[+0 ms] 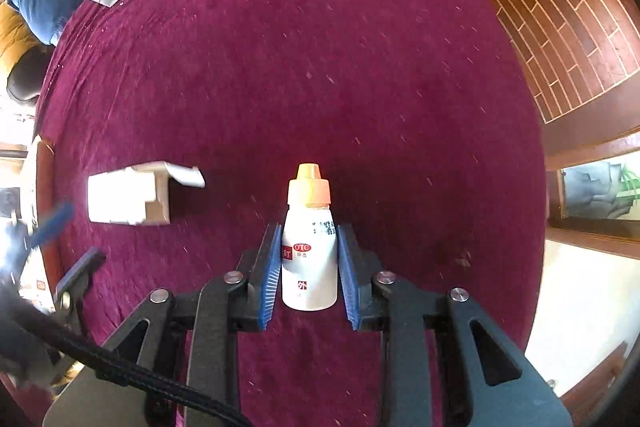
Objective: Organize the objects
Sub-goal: 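Grasp the orange-capped dropper bottle with the right tool while the left tool grasps the barcode box, then carry the barcode box and orange-capped bottle back over the lid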
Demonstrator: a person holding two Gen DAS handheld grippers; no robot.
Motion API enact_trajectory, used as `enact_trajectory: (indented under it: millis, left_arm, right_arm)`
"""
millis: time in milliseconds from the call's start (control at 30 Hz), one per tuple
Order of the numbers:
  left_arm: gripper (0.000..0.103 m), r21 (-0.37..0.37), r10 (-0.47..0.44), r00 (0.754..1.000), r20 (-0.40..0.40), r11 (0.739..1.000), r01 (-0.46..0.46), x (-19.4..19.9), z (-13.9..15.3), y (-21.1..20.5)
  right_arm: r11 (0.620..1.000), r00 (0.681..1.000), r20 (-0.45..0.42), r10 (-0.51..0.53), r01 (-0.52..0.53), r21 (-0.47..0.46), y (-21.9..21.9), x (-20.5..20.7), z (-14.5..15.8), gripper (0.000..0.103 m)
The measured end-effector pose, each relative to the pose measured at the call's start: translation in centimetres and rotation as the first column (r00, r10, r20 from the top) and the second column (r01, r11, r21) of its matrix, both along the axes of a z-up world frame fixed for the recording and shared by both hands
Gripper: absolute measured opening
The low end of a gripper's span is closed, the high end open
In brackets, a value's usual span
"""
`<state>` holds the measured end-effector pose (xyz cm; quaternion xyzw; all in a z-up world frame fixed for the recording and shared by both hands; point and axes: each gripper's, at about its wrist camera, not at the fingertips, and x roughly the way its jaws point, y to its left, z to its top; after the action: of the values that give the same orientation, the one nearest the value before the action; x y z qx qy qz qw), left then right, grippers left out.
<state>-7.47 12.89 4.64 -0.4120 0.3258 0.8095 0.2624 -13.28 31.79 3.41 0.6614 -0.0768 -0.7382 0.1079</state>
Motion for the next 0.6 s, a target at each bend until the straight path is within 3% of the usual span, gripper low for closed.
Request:
enact_trajectory:
  millis: [133, 200, 267, 367, 433, 500, 600]
  left_arm:
    - [0.048, -0.112, -0.079, 0.997, -0.023, 0.991, 0.076, -1.2, -2.1, 2.2]
    - [0.048, -0.133, -0.086, 0.996, 0.019, 0.987, 0.087, -1.5, -3.1, 3.1]
    - [0.047, -0.115, -0.037, 0.999, 0.037, 0.993, 0.041, -1.9, -2.9, 3.2]
    - [0.033, -0.01, 0.091, 0.976, 0.198, 0.996, -0.091, -3.1, -2.5, 2.0]
    - [0.032, 0.064, 0.153, 0.947, 0.282, 0.982, -0.177, -3.2, -2.2, 0.4]
    - [0.032, 0.106, 0.181, 0.933, 0.312, 0.969, -0.224, -3.2, -1.9, -0.7]
    - [0.033, 0.169, 0.178, 0.93, 0.323, 0.956, -0.242, -3.2, -1.2, -1.5]
  right_arm:
    - [0.999, 1.0, 0.001, -0.03, 0.03, -0.024, 0.9, 0.5, 0.3, 0.025]
    - [0.999, 0.999, 0.0, -0.041, 0.041, -0.024, 0.4, 0.4, 0.1, 0.025]
    - [0.999, 0.999, -0.002, -0.048, 0.048, -0.018, 0.5, 0.6, 0.2, 0.025]
    - [0.999, 0.999, -0.007, -0.051, 0.051, -0.01, 0.1, 0.6, 0.1, 0.025]
    - [0.999, 0.999, -0.012, -0.051, 0.051, -0.008, -0.2, 0.5, 0.1, 0.025]
    - [0.999, 0.998, -0.02, -0.052, 0.052, -0.008, -0.3, 0.6, 0.0, 0.026]
    - [0.999, 0.998, -0.034, -0.051, 0.05, -0.011, -0.5, 0.9, 0.1, 0.032]
